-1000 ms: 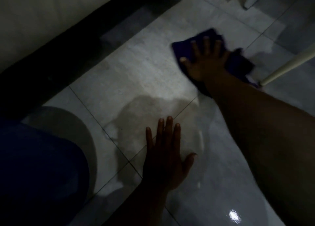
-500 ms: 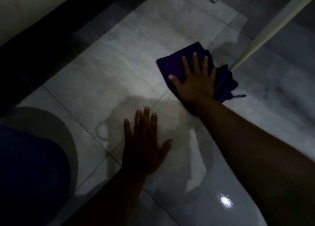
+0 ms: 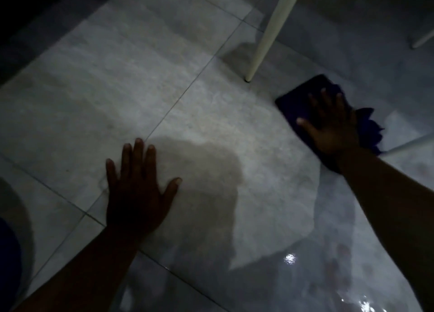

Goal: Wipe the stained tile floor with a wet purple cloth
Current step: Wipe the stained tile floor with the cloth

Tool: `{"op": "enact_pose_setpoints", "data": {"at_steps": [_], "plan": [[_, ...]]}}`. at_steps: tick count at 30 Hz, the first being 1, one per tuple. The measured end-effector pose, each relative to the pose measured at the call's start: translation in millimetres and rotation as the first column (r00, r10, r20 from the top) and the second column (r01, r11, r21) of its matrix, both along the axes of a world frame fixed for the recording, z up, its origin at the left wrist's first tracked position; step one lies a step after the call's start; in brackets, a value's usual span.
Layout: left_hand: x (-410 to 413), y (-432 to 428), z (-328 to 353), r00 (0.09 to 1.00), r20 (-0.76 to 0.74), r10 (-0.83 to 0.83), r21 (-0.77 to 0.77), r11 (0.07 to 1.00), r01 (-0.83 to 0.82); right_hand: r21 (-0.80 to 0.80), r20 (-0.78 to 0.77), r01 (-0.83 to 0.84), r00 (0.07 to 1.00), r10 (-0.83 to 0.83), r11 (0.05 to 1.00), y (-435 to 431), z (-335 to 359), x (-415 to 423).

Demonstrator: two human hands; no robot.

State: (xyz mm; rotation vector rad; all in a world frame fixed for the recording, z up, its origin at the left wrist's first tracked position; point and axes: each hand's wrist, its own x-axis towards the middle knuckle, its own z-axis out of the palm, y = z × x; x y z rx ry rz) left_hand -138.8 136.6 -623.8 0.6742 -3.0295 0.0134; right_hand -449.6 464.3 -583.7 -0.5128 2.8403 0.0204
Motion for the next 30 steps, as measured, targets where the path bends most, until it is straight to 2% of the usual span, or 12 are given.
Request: {"op": "enact_pose_setpoints", "data": {"at_steps": [3, 6, 10, 14, 16, 17, 19, 21, 23, 25, 27, 30], "plan": [[1, 1, 1, 1.0, -0.004, 0.009, 0.018, 1.0, -0.009, 0.025, 0.053, 0.27, 0.961, -0.271, 0.963, -22, -1, -51], [0, -2, -2, 1.0, -0.013, 0.006, -0.001, 1.0, -0.006, 0.015, 0.111, 0.327, 0.939, -0.327, 0.945, -62, -3, -84], [-2, -2, -4, 1.0, 0.002, -0.003, -0.013, 1.0, 0.003, -0.027, 0.069, -0.047, 0.996, 0.049, 0.999, -82, -7, -64], [0, -1, 1, 1.0, -0.002, -0.009, -0.003, 1.0, 0.009, -0.052, 0.011, -0.39, 0.92, 0.391, 0.92, -39, -3, 6], [0, 0, 3, 1.0, 0.006, -0.015, 0.015, 1.0, 0.015, -0.037, 0.003, -0.446, 0.895, 0.446, 0.894, 0, -5, 26], [0, 0, 4, 1.0, 0.008, -0.014, 0.025, 1.0, 0.014, -0.025, -0.01, -0.389, 0.921, 0.389, 0.921, 21, -4, 26], [-1, 1, 5, 1.0, 0.016, -0.012, 0.026, 1.0, 0.012, 0.01, -0.051, -0.132, 0.99, 0.132, 0.991, 50, -1, 12], [-2, 0, 5, 1.0, 0.015, -0.006, 0.035, 0.999, 0.006, 0.027, -0.037, 0.129, 0.991, -0.128, 0.991, 49, 1, -7], [-2, -1, 4, 1.0, 0.007, -0.005, 0.031, 0.999, 0.005, -0.019, 0.015, 0.23, 0.973, -0.23, 0.973, 18, 2, -9], [-1, -2, 3, 1.0, 0.002, -0.012, 0.028, 1.0, 0.012, -0.049, 0.013, 0.105, 0.994, -0.105, 0.993, -19, 1, 17], [0, -1, 4, 1.0, 0.0, -0.021, 0.042, 0.999, 0.021, -0.047, -0.024, -0.154, 0.988, 0.153, 0.987, -43, -4, 69], [0, -1, 6, 1.0, 0.013, -0.004, 0.071, 0.998, 0.003, -0.082, -0.048, -0.542, 0.84, 0.54, 0.836, -34, -10, 185]]}}
